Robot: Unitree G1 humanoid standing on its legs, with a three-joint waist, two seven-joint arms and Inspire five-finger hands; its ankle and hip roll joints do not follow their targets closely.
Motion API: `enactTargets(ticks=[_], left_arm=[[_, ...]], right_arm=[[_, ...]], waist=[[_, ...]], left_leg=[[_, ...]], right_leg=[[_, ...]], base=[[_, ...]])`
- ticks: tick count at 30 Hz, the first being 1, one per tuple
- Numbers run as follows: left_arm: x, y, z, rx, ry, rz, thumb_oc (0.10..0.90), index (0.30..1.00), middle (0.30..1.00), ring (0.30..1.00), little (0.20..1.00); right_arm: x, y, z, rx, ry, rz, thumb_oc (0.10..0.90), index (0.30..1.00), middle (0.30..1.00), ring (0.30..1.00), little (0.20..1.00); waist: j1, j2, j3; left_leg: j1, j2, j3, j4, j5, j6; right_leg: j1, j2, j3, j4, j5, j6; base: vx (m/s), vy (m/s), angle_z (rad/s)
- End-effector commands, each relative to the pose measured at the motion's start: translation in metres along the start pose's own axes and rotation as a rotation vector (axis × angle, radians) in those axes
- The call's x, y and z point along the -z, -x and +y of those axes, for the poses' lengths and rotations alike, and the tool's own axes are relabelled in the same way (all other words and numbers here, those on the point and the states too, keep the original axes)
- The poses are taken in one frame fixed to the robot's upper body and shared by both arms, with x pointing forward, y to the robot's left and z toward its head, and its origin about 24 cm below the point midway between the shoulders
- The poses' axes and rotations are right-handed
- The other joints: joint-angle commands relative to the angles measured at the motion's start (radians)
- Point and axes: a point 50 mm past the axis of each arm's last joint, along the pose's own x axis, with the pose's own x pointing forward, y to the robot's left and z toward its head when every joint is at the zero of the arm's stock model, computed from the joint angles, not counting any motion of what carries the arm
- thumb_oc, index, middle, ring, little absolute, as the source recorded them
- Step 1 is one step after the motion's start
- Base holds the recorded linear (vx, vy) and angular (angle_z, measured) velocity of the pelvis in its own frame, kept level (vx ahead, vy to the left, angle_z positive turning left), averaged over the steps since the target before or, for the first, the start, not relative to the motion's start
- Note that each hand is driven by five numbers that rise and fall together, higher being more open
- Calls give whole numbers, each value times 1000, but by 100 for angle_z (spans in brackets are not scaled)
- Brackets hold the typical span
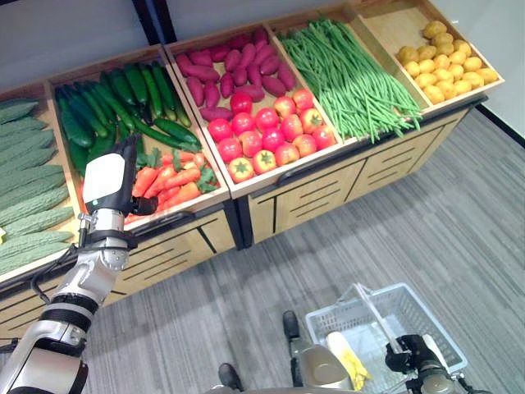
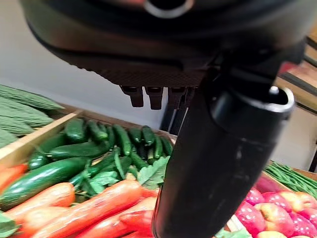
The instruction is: Get the vegetables into the basket
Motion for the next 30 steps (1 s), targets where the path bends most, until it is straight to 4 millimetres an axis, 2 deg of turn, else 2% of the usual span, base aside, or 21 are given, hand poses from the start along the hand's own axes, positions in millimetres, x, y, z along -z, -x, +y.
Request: enactTargets(ticks=[1, 14, 27, 30], left_arm=[[-14, -36, 50, -204, -22, -68, 900, 1000, 1000, 1000, 1000], [-17, -38, 39, -185, -16, -64, 900, 1000, 1000, 1000, 1000], [-29, -51, 53, -263, -15, -90, 900, 1000, 1000, 1000, 1000], [-38, -53, 56, -277, 0, -126, 900, 1000, 1000, 1000, 1000]], right_arm=[[-18, -6, -25, 82, 46, -93, 400, 300, 300, 300, 300], [-30, -8, -21, 86, 29, -126, 400, 300, 300, 300, 300], [-41, -10, -21, 99, 26, -159, 400, 300, 300, 300, 300], [-41, -11, -21, 101, 28, -154, 400, 300, 300, 300, 300]], waist=[[4, -43, -54], [1, -65, -3], [-1, -75, 21], [0, -74, 21]], left_leg=[[19, 50, -70, 2, -14, -60], [-30, 53, -55, 10, 2, -61], [-61, 58, -53, 19, 9, -66], [-61, 59, -55, 18, 10, -66]], right_leg=[[-20, -92, 26, 30, -11, 135], [-97, -84, 56, 50, 4, 134], [-139, -80, 71, 58, 12, 131], [-140, -78, 73, 58, 11, 131]], base=[[-51, -21, -10], [-42, -5, -4], [-9, -2, -1], [11, -3, 0]])
